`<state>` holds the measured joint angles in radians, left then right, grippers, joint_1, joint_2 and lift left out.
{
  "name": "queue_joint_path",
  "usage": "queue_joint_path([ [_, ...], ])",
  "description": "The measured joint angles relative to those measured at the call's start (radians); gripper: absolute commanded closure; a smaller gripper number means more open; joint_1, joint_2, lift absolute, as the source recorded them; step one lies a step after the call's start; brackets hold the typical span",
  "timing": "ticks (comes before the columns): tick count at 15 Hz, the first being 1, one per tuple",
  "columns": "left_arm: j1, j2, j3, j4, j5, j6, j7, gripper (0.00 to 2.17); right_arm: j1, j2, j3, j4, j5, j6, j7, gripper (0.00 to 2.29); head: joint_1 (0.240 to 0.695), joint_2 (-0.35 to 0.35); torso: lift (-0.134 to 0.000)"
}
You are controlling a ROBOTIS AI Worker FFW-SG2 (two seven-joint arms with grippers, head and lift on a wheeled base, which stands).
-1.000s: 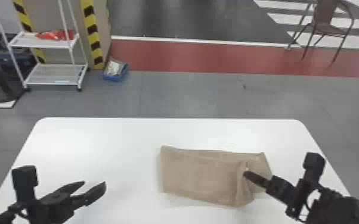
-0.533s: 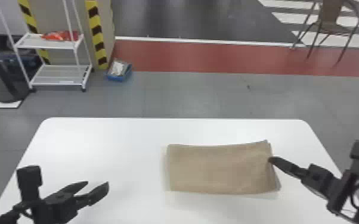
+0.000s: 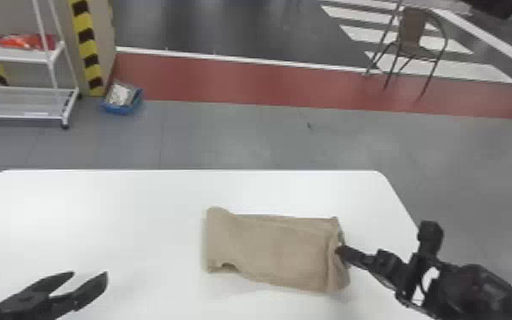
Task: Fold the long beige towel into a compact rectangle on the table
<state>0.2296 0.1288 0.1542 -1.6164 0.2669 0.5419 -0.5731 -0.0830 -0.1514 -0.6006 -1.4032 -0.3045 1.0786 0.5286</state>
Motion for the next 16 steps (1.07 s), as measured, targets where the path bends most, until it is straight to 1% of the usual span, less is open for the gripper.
queue_joint_path([
  [3, 0.009, 0.0, 0.011, -0.001, 0.0, -0.011, -0.001, 0.16, -0.001, 0.017, 0.02, -0.06, -0.037, 0.051, 0.007, 1.24, 0.695, -0.18, 0.0],
  [4, 0.009, 0.001, 0.012, 0.0, 0.0, -0.013, -0.002, 0.16, -0.005, 0.019, 0.029, -0.081, -0.053, 0.065, 0.007, 1.24, 0.695, -0.158, 0.0],
  [6, 0.01, 0.001, 0.013, 0.001, 0.0, -0.015, -0.003, 0.16, -0.029, 0.019, 0.045, -0.127, -0.084, 0.1, 0.015, 1.24, 0.695, -0.139, 0.0],
  [8, 0.012, 0.003, 0.016, 0.001, -0.001, -0.015, -0.003, 0.16, -0.056, 0.009, 0.038, -0.164, -0.138, 0.118, 0.019, 1.24, 0.695, -0.126, 0.0],
  [9, 0.014, 0.006, 0.02, 0.001, -0.001, -0.016, -0.003, 0.16, -0.068, -0.011, 0.031, -0.166, -0.158, 0.122, 0.023, 1.24, 0.695, -0.129, 0.0],
  [10, 0.015, 0.009, 0.022, 0.001, 0.0, -0.019, -0.003, 0.16, -0.078, -0.03, 0.028, -0.145, -0.162, 0.115, 0.043, 1.24, 0.695, -0.133, 0.0],
  [11, 0.015, 0.01, 0.024, 0.004, 0.001, -0.024, -0.003, 0.16, -0.085, -0.047, 0.026, -0.094, -0.153, 0.08, 0.077, 1.24, 0.695, -0.138, 0.0],
  [13, 0.016, 0.013, 0.026, 0.011, 0.002, -0.034, -0.004, 0.16, -0.091, -0.07, 0.017, 0.026, -0.127, -0.014, 0.134, 1.24, 0.695, -0.161, 0.0],
  [14, 0.015, 0.014, 0.026, 0.015, 0.003, -0.039, -0.004, 0.16, -0.09, -0.077, 0.013, 0.059, -0.119, -0.032, 0.171, 1.24, 0.695, -0.165, 0.0],
  [15, 0.013, 0.014, 0.026, 0.019, 0.003, -0.045, -0.003, 0.16, -0.078, -0.081, 0.008, 0.075, -0.111, -0.041, 0.227, 1.24, 0.695, -0.164, 0.0],
  [16, 0.012, 0.014, 0.025, 0.02, 0.004, -0.047, -0.002, 0.16, -0.054, -0.08, 0.004, 0.073, -0.105, -0.045, 0.27, 1.24, 0.695, -0.162, 0.0],
])
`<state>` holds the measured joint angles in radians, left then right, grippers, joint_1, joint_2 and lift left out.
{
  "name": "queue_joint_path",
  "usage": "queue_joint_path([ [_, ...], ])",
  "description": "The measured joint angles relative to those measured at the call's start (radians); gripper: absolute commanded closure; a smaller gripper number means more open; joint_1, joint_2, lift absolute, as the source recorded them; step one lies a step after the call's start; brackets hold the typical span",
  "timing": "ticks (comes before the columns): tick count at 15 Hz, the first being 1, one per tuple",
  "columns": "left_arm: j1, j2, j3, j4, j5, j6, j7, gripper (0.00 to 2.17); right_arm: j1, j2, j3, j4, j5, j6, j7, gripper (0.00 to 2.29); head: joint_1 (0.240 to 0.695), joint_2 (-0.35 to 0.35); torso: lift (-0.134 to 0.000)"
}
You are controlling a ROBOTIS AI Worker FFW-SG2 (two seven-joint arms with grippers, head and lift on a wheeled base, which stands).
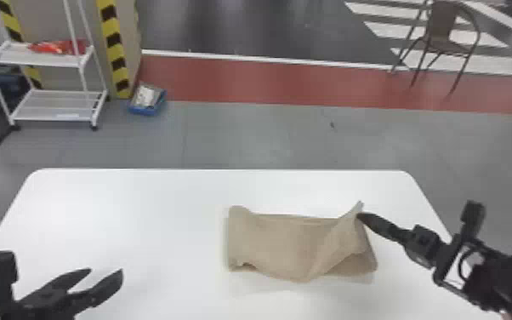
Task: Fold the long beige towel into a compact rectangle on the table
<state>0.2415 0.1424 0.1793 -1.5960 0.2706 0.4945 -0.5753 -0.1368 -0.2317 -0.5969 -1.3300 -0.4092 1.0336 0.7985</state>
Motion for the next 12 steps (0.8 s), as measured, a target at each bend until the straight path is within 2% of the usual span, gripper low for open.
queue_joint_path([
  [2, -0.003, -0.001, -0.002, 0.003, 0.0, -0.001, 0.001, 0.16, 0.048, 0.006, -0.005, -0.019, 0.018, -0.013, 0.023, 1.19, 0.695, -0.168, 0.0],
  [4, -0.006, -0.001, -0.008, 0.005, -0.002, -0.001, 0.002, 0.16, 0.075, 0.01, -0.018, -0.024, 0.043, -0.038, 0.022, 0.01, 0.695, -0.183, 0.0],
  [7, -0.01, -0.001, -0.02, 0.005, -0.005, -0.001, 0.002, 0.16, 0.097, 0.019, -0.043, -0.034, 0.057, -0.043, 0.021, 0.03, 0.695, -0.208, 0.0],
  [12, -0.013, 0.0, -0.019, 0.004, -0.005, -0.001, -0.001, 0.16, 0.114, 0.052, -0.055, -0.103, 0.057, 0.001, 0.0, 0.06, 0.695, -0.197, 0.0],
])
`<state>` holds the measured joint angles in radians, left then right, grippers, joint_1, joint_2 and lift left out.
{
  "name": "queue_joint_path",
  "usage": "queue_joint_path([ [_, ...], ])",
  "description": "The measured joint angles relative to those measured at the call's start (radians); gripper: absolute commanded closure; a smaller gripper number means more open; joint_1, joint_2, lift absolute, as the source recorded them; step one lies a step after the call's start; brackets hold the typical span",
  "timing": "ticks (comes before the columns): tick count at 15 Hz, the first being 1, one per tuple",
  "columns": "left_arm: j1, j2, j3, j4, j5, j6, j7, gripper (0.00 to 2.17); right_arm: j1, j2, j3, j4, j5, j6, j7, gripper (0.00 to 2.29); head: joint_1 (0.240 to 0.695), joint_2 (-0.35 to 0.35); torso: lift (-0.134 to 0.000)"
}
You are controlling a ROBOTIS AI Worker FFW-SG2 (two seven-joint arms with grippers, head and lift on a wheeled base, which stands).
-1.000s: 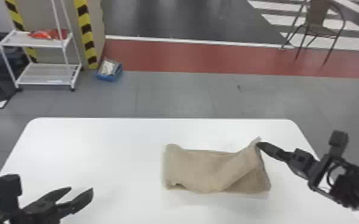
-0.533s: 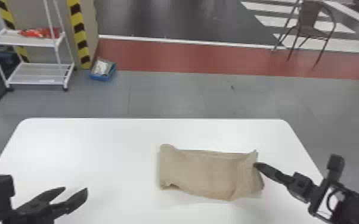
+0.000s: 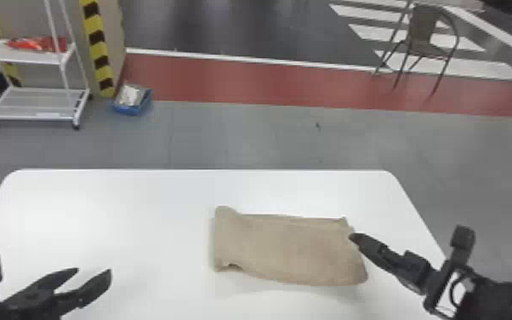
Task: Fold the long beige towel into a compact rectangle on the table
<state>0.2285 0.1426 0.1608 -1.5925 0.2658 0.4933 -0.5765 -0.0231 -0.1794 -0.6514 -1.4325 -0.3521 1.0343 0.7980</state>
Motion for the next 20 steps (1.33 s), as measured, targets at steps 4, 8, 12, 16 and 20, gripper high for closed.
queue_joint_path([
  [4, -0.001, 0.002, 0.005, -0.001, 0.001, 0.0, -0.003, 0.16, 0.004, 0.033, 0.0, -0.069, 0.004, 0.059, -0.051, 0.06, 0.695, -0.178, 0.0],
  [8, -0.004, 0.007, 0.005, 0.002, 0.001, 0.0, -0.005, 0.17, -0.027, 0.027, -0.001, -0.073, 0.11, 0.1, -0.097, 0.07, 0.695, -0.196, 0.0],
  [12, -0.019, 0.013, 0.005, 0.028, 0.002, -0.003, -0.011, 0.17, -0.101, 0.015, -0.019, 0.018, 0.225, 0.116, -0.099, 0.08, 0.695, -0.22, 0.0],
  [16, -0.037, 0.017, 0.005, 0.059, 0.004, -0.02, -0.011, 0.17, -0.176, 0.01, 0.015, 0.126, 0.312, 0.054, -0.148, 0.19, 0.695, -0.222, 0.0],
  [20, -0.044, 0.023, 0.011, 0.073, 0.007, -0.029, -0.011, 0.17, -0.223, 0.02, 0.09, 0.187, 0.339, -0.004, -0.187, 0.39, 0.695, -0.184, 0.0],
])
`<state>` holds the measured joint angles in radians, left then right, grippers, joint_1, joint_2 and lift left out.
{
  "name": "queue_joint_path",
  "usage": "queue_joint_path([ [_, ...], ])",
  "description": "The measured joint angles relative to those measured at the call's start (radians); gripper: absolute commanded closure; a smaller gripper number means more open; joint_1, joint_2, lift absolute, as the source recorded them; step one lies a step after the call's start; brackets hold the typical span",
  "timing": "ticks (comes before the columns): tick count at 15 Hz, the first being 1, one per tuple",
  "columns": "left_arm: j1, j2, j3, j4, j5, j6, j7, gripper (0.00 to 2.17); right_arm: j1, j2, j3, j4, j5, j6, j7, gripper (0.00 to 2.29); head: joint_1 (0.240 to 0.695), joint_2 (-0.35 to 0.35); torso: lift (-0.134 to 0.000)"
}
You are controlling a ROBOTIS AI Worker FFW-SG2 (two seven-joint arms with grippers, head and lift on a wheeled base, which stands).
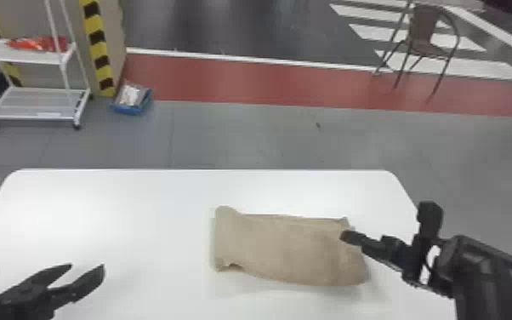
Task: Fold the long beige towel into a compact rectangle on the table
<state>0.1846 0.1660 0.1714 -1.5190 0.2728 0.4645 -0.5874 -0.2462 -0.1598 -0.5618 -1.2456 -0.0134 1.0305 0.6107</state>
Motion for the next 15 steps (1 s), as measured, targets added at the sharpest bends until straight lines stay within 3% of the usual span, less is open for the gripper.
queue_joint_path([
  [3, -0.007, 0.0, 0.001, 0.008, 0.0, -0.002, 0.0, 0.17, -0.007, 0.006, 0.051, 0.005, 0.019, -0.004, -0.021, 0.83, 0.695, -0.164, 0.0],
  [5, -0.009, -0.001, -0.002, 0.009, 0.0, -0.002, 0.0, 0.17, -0.007, 0.01, 0.055, 0.003, 0.027, -0.001, -0.02, 0.89, 0.695, -0.16, 0.0],
  [7, -0.01, -0.001, -0.002, 0.01, 0.0, -0.002, 0.0, 0.17, 0.0, 0.011, 0.05, -0.005, 0.028, 0.006, -0.012, 1.39, 0.695, -0.16, 0.0],
  [12, -0.012, 0.002, -0.002, 0.013, 0.0, -0.002, -0.002, 0.17, 0.059, 0.011, -0.007, -0.082, -0.027, 0.047, 0.012, 1.4, 0.695, -0.172, 0.0],
  [15, -0.012, 0.003, -0.001, 0.014, 0.0, -0.002, -0.008, 0.17, 0.132, 0.013, -0.03, -0.181, -0.063, 0.139, 0.073, 1.4, 0.695, -0.172, 0.0],
])
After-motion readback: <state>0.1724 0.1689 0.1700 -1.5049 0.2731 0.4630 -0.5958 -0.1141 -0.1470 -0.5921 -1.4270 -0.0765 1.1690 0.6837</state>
